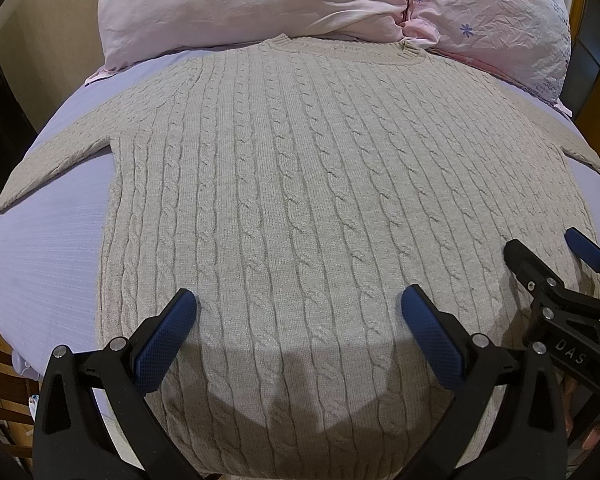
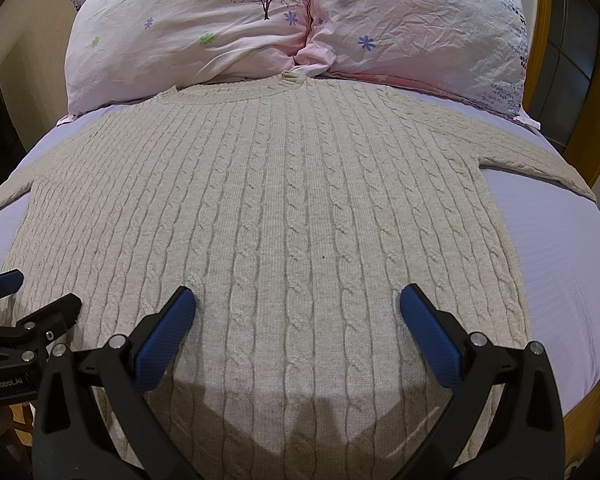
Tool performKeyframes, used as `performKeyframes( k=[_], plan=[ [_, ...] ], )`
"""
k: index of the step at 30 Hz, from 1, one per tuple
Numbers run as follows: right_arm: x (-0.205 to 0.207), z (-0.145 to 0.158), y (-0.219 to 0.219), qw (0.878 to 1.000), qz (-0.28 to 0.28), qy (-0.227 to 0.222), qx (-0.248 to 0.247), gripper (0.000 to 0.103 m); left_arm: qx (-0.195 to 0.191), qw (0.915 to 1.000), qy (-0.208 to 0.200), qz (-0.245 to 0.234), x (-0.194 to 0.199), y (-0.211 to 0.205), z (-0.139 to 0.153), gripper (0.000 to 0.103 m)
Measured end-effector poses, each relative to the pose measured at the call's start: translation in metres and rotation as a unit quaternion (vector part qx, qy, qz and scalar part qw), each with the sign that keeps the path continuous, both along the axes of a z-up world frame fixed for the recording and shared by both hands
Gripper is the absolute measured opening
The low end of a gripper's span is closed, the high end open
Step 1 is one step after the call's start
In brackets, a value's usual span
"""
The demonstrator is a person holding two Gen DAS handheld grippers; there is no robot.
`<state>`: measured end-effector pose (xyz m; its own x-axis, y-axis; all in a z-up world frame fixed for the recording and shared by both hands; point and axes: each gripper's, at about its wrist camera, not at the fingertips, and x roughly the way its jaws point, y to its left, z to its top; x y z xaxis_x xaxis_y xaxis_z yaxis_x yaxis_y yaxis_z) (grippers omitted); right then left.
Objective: Fold small clothes
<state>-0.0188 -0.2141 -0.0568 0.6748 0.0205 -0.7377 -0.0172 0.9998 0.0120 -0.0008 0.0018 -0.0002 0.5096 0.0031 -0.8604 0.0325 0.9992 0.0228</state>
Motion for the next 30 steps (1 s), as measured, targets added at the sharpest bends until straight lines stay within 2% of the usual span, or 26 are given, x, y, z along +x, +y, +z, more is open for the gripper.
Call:
performKeyframes(
  k=[20, 23, 25, 26, 27, 30],
  plan=[
    [0.003, 0.000, -0.001, 1.000, 0.004, 0.007, -0.002, 0.101, 0.000, 1.0000, 0.000, 0.000, 0.000, 0.000, 0.000, 0.102],
    [0.004, 0.002, -0.003, 1.000, 0.027, 0.000, 0.004, 0.101, 0.000, 1.0000, -0.004, 0.000, -0.001, -0.002, 0.000, 0.102],
    [0.005, 0.008, -0.017, 0.998, 0.044, -0.014, 0.044, 0.101, 0.002, 0.9999, -0.014, -0.001, -0.004, -0.003, 0.000, 0.102],
    [0.006, 0.017, -0.038, 0.995, 0.042, -0.036, 0.088, 0.101, 0.003, 0.9998, -0.019, -0.005, -0.005, -0.003, 0.000, 0.102],
    [0.009, 0.027, -0.066, 0.990, 0.023, -0.060, 0.126, 0.101, 0.004, 0.9997, -0.022, -0.008, -0.006, -0.003, 0.000, 0.102],
    [0.021, 0.049, -0.141, 0.980, -0.074, -0.088, 0.160, 0.101, -0.012, 0.9994, -0.031, -0.013, -0.001, 0.005, 0.006, 0.102]
  ],
)
